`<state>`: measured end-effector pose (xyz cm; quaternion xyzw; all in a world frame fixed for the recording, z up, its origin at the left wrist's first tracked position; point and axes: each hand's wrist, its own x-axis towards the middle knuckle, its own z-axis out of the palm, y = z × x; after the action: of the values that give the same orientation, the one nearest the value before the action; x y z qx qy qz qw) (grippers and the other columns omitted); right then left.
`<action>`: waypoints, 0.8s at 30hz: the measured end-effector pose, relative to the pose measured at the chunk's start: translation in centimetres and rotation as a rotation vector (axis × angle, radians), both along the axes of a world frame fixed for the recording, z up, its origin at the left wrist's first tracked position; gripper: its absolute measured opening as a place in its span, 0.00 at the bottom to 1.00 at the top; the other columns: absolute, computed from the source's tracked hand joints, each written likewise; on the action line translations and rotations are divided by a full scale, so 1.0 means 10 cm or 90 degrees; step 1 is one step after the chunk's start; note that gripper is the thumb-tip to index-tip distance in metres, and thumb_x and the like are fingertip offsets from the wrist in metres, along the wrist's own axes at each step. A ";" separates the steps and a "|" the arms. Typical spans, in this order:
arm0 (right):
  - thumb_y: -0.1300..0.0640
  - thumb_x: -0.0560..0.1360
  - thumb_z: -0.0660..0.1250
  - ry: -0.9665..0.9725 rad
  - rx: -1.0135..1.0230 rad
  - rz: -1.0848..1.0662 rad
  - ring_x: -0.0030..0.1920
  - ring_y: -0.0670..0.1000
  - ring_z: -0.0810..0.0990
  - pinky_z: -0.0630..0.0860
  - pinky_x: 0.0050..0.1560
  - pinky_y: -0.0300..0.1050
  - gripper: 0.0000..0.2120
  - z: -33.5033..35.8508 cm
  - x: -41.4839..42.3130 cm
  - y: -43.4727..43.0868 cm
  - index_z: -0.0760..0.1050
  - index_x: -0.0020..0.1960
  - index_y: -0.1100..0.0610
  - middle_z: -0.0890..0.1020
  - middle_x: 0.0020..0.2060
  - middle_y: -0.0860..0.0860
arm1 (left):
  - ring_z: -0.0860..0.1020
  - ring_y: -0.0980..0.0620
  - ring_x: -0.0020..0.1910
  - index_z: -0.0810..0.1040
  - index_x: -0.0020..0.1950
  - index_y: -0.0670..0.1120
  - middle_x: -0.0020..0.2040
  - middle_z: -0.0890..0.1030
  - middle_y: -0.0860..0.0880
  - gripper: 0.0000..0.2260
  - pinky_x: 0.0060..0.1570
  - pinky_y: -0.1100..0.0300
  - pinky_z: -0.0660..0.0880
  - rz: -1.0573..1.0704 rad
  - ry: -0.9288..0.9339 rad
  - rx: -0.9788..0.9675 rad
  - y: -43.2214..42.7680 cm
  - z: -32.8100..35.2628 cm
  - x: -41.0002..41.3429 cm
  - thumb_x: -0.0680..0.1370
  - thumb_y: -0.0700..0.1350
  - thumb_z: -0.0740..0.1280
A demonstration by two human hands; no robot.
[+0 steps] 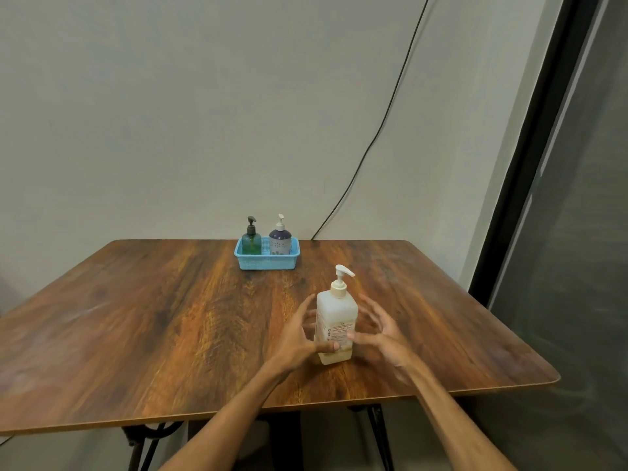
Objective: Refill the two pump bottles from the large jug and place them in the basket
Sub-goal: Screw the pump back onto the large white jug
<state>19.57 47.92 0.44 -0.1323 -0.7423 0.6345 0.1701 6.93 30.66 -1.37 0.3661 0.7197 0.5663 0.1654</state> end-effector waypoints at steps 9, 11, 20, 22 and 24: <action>0.61 0.63 0.82 -0.043 0.061 0.043 0.64 0.48 0.77 0.77 0.62 0.48 0.46 -0.05 -0.44 0.21 0.64 0.75 0.48 0.78 0.63 0.47 | 0.78 0.53 0.61 0.67 0.69 0.57 0.63 0.77 0.52 0.33 0.60 0.53 0.79 -0.041 0.024 -0.037 0.23 0.20 -0.34 0.70 0.40 0.78; 0.63 0.63 0.81 -0.023 0.073 0.032 0.62 0.46 0.77 0.78 0.57 0.40 0.44 0.05 -0.63 0.37 0.65 0.74 0.48 0.78 0.63 0.45 | 0.79 0.53 0.60 0.68 0.68 0.56 0.63 0.78 0.52 0.33 0.58 0.56 0.80 -0.055 0.027 -0.035 0.39 0.31 -0.55 0.69 0.38 0.78; 0.65 0.64 0.80 0.024 0.079 -0.013 0.63 0.47 0.77 0.78 0.59 0.43 0.44 0.61 -1.63 1.51 0.65 0.74 0.48 0.78 0.63 0.46 | 0.80 0.53 0.60 0.68 0.70 0.54 0.63 0.79 0.53 0.34 0.54 0.60 0.80 -0.083 0.020 -0.009 1.61 0.88 -1.59 0.70 0.36 0.78; 0.65 0.63 0.80 0.016 0.065 -0.022 0.62 0.49 0.79 0.79 0.60 0.51 0.42 0.82 -1.77 1.76 0.68 0.71 0.46 0.80 0.62 0.47 | 0.80 0.52 0.60 0.69 0.71 0.53 0.64 0.79 0.52 0.35 0.56 0.57 0.80 -0.078 0.017 -0.011 1.89 1.07 -1.75 0.69 0.37 0.79; 0.67 0.62 0.80 -0.004 0.053 -0.036 0.61 0.48 0.79 0.79 0.59 0.51 0.41 1.01 -1.91 2.05 0.70 0.68 0.44 0.80 0.61 0.46 | 0.80 0.52 0.61 0.70 0.71 0.54 0.63 0.80 0.52 0.35 0.56 0.56 0.81 -0.076 0.001 -0.018 2.19 1.27 -1.90 0.69 0.37 0.79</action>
<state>0.47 68.37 10.57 -0.1481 -0.7647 0.5973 0.1910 -12.07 52.55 11.29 0.4064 0.7045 0.5451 0.2033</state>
